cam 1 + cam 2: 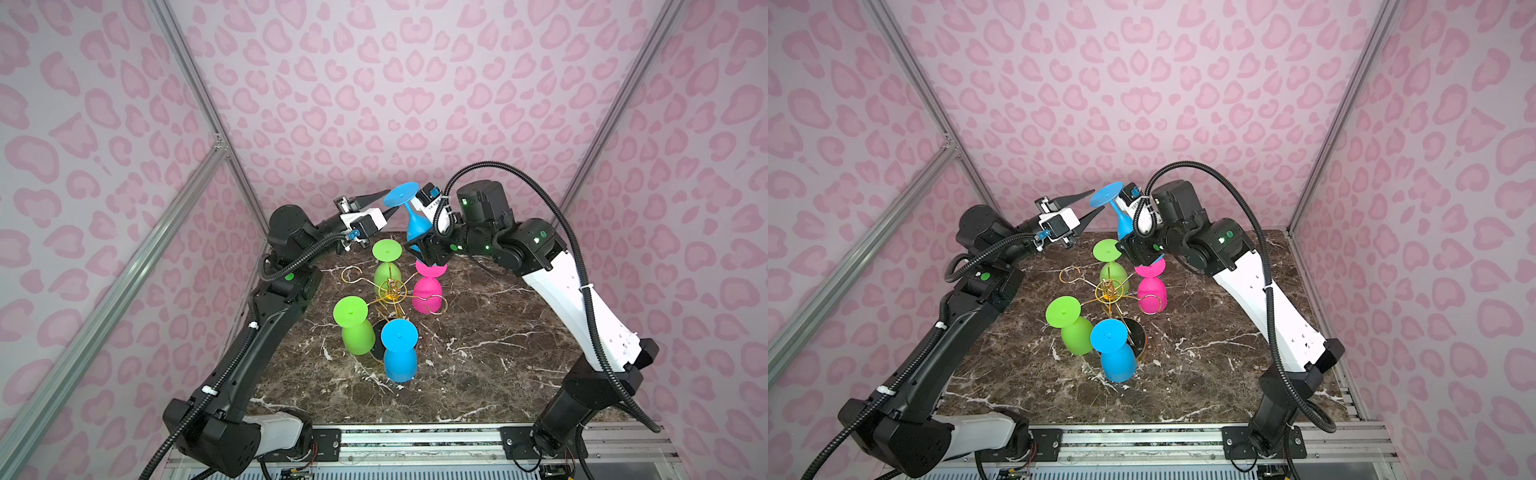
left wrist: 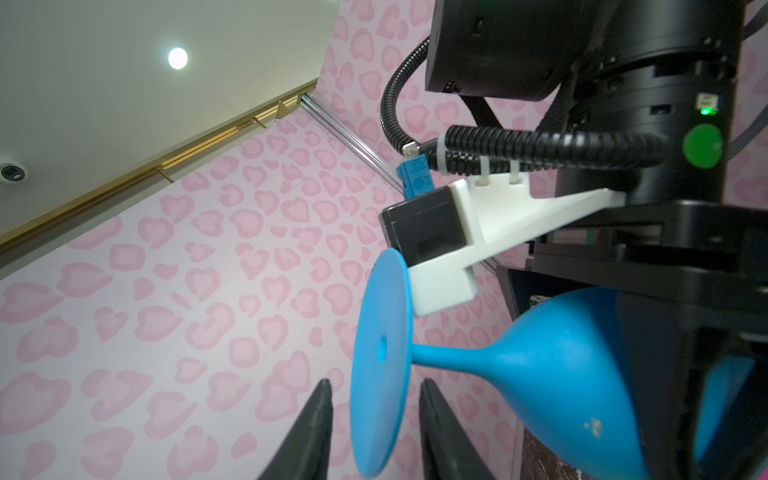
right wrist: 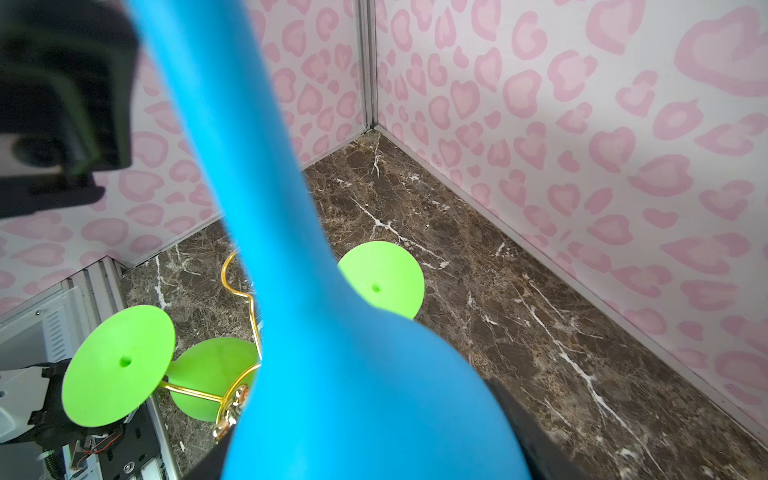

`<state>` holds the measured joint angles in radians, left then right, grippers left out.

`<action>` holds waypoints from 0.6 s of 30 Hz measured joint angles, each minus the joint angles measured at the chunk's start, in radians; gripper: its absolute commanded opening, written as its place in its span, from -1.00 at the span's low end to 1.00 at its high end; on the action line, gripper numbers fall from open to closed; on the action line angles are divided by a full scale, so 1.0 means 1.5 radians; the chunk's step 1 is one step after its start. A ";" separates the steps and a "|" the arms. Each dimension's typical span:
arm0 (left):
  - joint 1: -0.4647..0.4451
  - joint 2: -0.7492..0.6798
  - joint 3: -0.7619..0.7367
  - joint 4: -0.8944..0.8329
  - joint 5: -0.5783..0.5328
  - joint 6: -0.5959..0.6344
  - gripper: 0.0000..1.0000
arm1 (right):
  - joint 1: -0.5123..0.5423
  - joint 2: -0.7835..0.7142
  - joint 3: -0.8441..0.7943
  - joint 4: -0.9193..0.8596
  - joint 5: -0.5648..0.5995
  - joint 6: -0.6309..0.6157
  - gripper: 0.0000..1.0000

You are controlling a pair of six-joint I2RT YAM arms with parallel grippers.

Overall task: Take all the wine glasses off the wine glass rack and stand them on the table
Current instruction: 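Grasp the cyan glass's foot with the left gripper and open the right gripper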

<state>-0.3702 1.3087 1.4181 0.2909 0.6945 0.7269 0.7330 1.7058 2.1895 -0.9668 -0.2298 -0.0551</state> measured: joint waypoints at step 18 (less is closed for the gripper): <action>-0.002 0.002 0.000 -0.004 0.021 0.036 -0.89 | 0.001 0.006 0.000 -0.007 -0.030 0.012 0.02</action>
<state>-0.3729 1.3121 1.4178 0.2852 0.7261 0.7807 0.7349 1.7145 2.1895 -0.9775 -0.2749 -0.0372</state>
